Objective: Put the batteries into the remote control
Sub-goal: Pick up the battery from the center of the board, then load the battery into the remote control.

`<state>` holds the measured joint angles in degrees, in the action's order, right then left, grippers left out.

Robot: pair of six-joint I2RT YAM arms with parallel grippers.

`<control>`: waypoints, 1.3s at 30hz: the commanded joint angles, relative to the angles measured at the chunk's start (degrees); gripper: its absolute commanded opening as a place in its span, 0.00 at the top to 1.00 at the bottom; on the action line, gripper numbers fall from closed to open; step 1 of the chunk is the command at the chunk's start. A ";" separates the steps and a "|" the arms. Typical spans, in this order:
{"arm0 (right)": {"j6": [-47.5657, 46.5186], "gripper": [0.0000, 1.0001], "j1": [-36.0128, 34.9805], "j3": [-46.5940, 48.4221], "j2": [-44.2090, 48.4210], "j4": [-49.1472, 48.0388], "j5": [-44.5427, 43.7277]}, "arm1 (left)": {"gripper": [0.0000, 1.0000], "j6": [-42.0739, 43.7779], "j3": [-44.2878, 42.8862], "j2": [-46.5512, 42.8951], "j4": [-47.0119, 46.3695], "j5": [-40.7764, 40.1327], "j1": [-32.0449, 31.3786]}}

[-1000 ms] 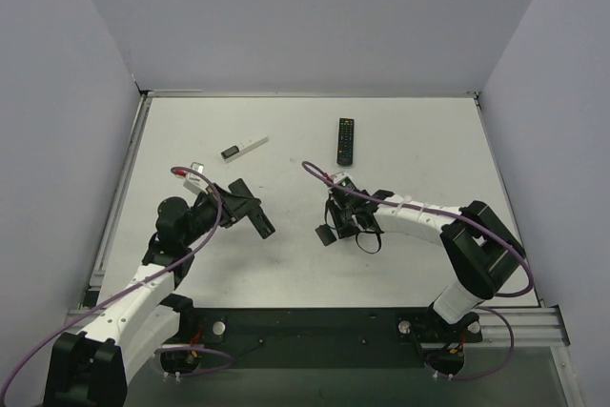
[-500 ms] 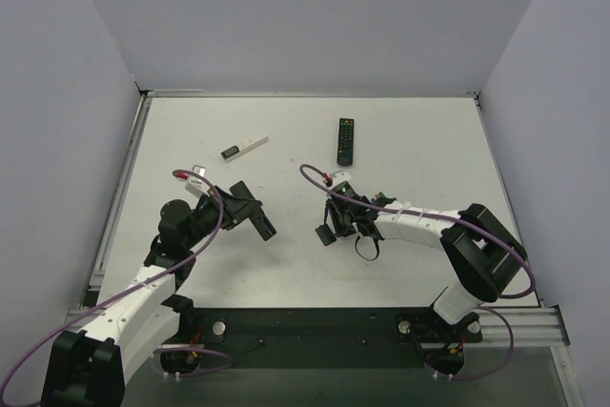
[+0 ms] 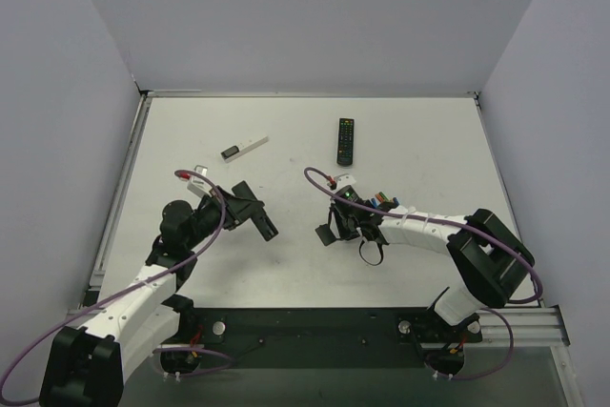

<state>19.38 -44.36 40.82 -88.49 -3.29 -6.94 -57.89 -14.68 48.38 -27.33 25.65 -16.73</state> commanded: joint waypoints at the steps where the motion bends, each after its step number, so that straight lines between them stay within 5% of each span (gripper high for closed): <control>1: -1.09 0.84 -0.38 -1.71 -1.69 5.31 -0.71 | 1.00 -0.12 0.26 0.75 -4.92 -0.42 -0.58; 13: -2.24 0.97 -1.52 -1.88 -0.64 4.87 0.44 | 1.00 -0.47 1.14 2.07 -7.38 -1.30 -1.99; 20: -2.94 1.00 -4.15 2.24 5.07 12.50 0.26 | 1.00 -4.24 3.51 4.87 -13.70 -3.67 -4.71; 29: -2.59 1.00 -13.20 19.11 11.32 31.84 2.28 | 1.00 -11.71 8.78 6.11 -23.02 -10.96 -8.14; 39: -2.15 1.00 -22.17 37.31 5.97 45.21 6.15 | 1.00 -18.22 12.57 5.85 -29.79 -15.54 -10.95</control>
<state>16.88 -64.49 72.51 -79.59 33.28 -2.79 -72.93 -2.46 54.61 -48.90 13.04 -26.70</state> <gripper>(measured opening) 0.092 0.257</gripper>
